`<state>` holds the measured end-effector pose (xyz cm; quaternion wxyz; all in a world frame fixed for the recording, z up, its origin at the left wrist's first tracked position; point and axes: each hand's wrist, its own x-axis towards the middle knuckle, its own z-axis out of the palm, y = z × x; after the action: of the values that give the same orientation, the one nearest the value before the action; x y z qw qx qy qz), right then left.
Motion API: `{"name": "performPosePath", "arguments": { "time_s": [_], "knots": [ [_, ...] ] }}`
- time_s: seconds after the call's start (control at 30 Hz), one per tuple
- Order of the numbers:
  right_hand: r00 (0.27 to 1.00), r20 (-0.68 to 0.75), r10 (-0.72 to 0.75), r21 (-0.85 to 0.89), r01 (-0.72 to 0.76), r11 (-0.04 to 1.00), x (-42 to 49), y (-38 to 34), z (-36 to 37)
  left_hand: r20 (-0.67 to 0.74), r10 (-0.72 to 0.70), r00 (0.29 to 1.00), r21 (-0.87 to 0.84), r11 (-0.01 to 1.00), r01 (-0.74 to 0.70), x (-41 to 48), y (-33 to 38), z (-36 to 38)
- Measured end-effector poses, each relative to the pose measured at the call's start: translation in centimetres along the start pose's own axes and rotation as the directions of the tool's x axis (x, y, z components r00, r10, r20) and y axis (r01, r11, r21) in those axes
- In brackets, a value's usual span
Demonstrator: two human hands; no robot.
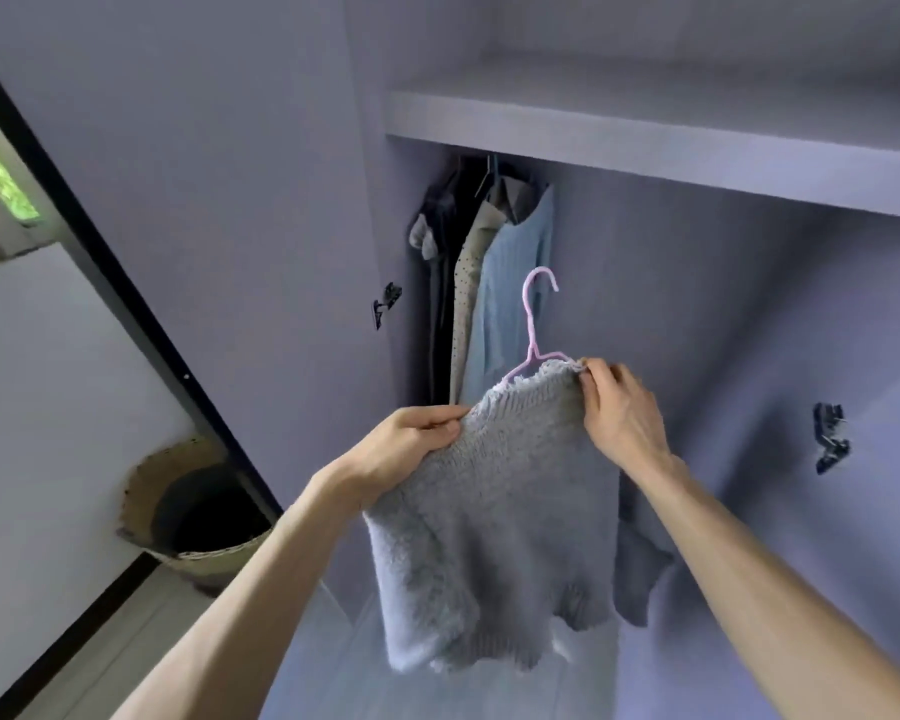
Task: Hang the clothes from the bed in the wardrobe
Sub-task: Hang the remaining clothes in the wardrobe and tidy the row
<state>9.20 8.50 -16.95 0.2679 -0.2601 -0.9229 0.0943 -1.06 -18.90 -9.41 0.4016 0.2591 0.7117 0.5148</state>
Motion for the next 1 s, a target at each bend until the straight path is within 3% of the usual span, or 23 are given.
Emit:
{"name": "performPosePath", "arguments": {
  "time_s": [0.1, 0.2, 0.33, 0.5, 0.6, 0.73, 0.8, 0.9, 1.0],
  "knots": [
    [0.986, 0.136, 0.1, -0.026, -0.097, 0.995, 0.7, 0.7, -1.0, 0.002, 0.019, 1.0, 0.001, 1.0, -0.019, 2.6, -0.3, 1.0],
    [0.977, 0.157, 0.143, -0.047, -0.137, 0.989, 2.1, 1.5, -2.7, 0.013, 0.099, 0.995, 0.14, 0.985, -0.1, 5.5, -1.0, 2.3],
    [0.992, -0.038, 0.121, -0.004, -0.121, 0.993, 6.5, 1.4, -5.5, -0.024, 0.151, 0.988, 0.399, 0.908, -0.129, 10.1, -1.0, 4.6],
    [0.94, -0.34, -0.02, -0.03, 0.011, 0.999, 14.5, 1.2, -10.0, -0.11, 0.163, 0.981, 0.457, 0.884, -0.095, 16.2, 0.5, 6.6],
    [0.931, -0.362, -0.049, -0.179, -0.018, 0.984, 19.8, 2.0, -11.4, -0.17, 0.167, 0.971, 0.441, 0.894, -0.077, 19.9, 1.5, 6.7],
    [0.946, -0.323, -0.034, -0.313, -0.073, 0.947, 24.3, 3.8, -10.0, -0.257, 0.161, 0.953, 0.289, 0.954, -0.083, 24.0, 3.6, 6.7],
    [0.897, -0.423, -0.125, -0.343, -0.031, 0.939, 25.1, 4.6, -9.0, -0.291, 0.18, 0.94, 0.244, 0.964, -0.109, 26.2, 4.9, 6.7],
    [0.767, -0.588, -0.256, -0.381, 0.017, 0.924, 25.7, 5.7, -7.8, -0.326, 0.221, 0.919, 0.263, 0.955, -0.137, 29.6, 6.6, 7.4],
    [0.676, -0.659, -0.33, -0.448, 0.0, 0.894, 26.4, 6.6, -6.8, -0.362, 0.265, 0.894, 0.296, 0.942, -0.16, 32.6, 7.7, 8.1]
  ]
}}
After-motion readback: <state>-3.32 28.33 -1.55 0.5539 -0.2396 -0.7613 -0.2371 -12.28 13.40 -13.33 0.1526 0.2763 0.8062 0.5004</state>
